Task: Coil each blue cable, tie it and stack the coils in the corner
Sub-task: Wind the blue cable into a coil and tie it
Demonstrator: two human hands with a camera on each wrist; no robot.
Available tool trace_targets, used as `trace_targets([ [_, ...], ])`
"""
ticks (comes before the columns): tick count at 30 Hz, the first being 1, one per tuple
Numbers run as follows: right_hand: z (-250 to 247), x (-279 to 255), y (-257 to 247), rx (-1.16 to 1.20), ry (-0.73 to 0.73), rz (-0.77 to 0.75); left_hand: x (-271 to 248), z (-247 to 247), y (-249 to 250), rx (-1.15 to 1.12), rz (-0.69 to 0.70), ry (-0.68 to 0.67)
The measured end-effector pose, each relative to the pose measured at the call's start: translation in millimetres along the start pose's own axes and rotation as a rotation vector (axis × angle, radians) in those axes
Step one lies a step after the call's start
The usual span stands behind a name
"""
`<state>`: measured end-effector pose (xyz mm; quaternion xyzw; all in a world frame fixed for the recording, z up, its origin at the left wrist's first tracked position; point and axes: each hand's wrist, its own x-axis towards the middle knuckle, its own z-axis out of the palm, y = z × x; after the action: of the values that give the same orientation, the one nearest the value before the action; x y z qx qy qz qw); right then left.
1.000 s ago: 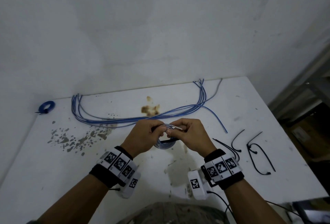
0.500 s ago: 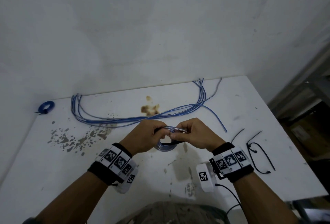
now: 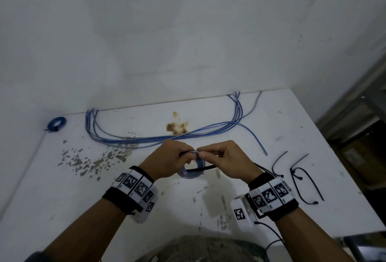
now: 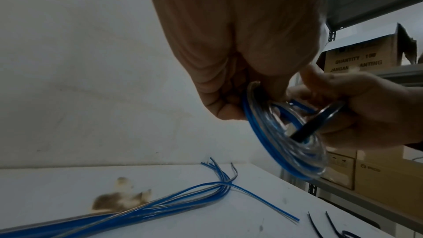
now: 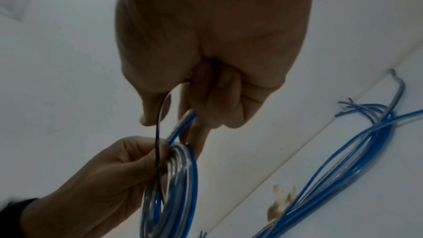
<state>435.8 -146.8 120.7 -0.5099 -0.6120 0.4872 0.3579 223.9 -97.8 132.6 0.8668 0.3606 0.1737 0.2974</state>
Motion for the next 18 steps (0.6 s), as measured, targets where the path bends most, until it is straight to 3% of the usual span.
trace_targets([
  [3,-6,0,3,0.046,0.022,-0.02,-2,-1,4,-0.084,-0.021,-0.007],
  [7,-3,0,3,0.165,0.099,-0.014,0,-2,11,-0.178,-0.071,0.088],
  [11,10,-5,9,0.162,0.195,-0.053,6,-6,13,-0.262,-0.128,0.267],
  [14,23,-6,9,0.291,0.275,-0.034,13,-13,16,-0.381,-0.158,0.397],
  [18,31,-1,-1,0.358,0.437,-0.056,17,-19,21,-0.415,-0.119,0.369],
])
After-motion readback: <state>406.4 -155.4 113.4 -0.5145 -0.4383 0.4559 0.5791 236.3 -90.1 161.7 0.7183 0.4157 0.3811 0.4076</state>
